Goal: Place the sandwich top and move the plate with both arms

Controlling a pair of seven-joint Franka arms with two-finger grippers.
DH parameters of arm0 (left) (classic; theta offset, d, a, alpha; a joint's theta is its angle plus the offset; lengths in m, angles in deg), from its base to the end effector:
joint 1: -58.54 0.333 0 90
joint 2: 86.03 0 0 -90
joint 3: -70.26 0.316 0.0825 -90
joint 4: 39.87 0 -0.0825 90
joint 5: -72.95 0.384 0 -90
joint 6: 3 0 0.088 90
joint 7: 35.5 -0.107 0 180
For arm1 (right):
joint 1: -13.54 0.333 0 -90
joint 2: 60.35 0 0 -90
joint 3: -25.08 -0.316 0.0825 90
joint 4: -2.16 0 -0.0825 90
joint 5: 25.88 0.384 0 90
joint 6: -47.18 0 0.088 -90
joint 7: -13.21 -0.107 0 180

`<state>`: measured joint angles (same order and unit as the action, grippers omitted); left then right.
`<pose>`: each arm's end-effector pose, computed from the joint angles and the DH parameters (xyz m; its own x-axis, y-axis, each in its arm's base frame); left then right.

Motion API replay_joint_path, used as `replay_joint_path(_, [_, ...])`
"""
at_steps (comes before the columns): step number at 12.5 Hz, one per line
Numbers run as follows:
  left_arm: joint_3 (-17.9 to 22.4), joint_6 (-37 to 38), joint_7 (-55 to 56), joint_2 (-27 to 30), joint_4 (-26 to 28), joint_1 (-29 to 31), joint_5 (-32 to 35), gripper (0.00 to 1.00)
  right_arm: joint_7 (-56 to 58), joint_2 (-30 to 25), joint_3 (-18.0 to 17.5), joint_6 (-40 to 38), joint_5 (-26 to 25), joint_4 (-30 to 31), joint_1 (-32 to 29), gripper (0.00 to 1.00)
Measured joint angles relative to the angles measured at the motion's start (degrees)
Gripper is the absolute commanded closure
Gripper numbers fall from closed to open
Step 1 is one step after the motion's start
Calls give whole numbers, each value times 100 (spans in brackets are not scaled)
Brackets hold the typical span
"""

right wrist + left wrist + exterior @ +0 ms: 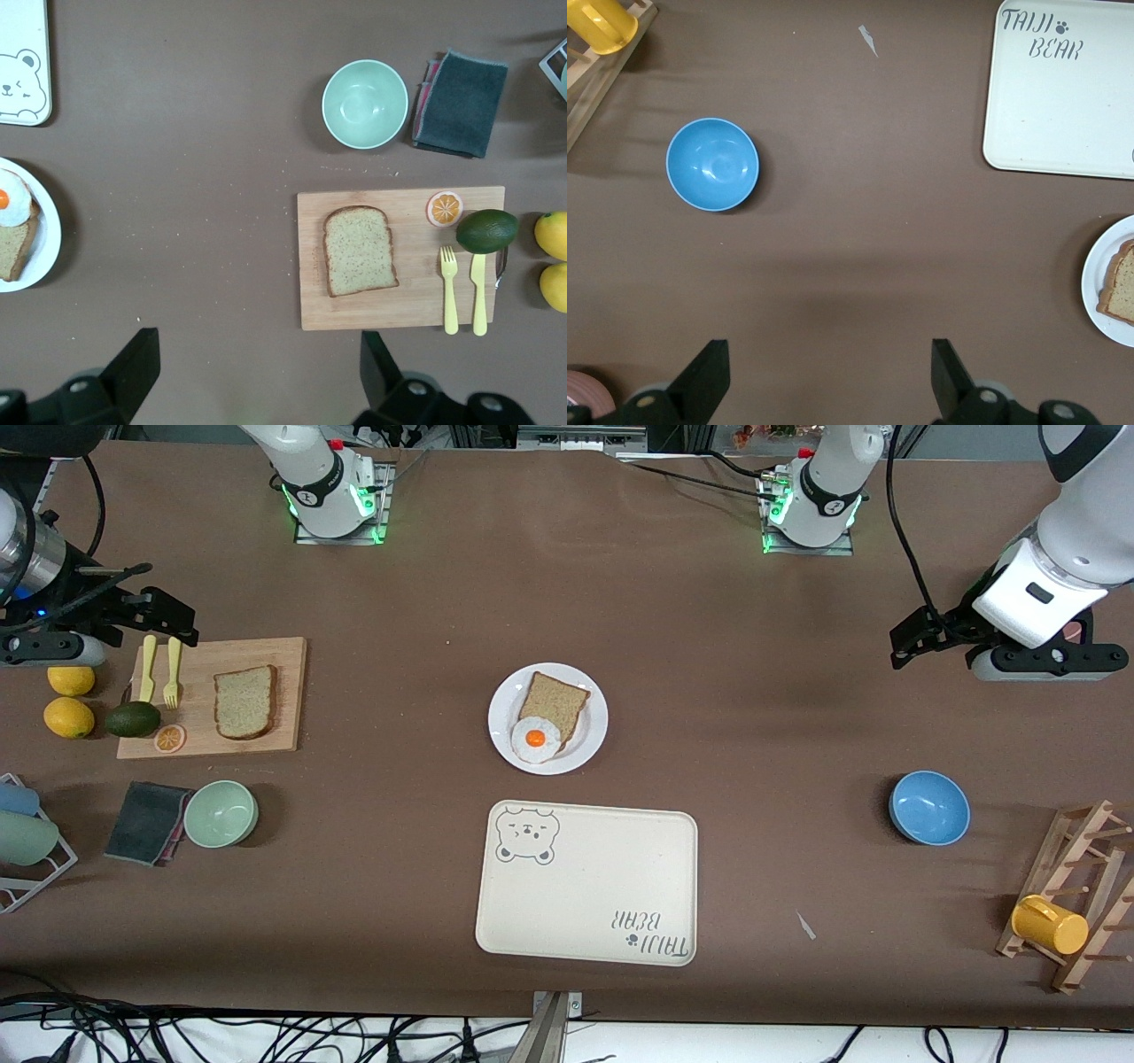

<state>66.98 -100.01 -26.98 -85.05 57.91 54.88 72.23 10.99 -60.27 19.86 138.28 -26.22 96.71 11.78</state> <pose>0.5523 -0.0687 0.5801 0.9996 0.0291 0.0019 0.0291 -0.9995 0.0119 0.5526 0.0328 0.5879 0.9979 0.0216 -0.0613 0.0222 -0.9997 0.0082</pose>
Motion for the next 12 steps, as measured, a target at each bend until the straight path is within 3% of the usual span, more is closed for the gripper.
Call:
replay_joint_path(7, [-1,0,0,-3,-2,-8,0,0,17,106,-37,-11,-49,41,85,0])
replay_joint_path(12, [-2,0,0,-8,-9,-8,0,0,-22,925,-62,-8,-795,225,519,0])
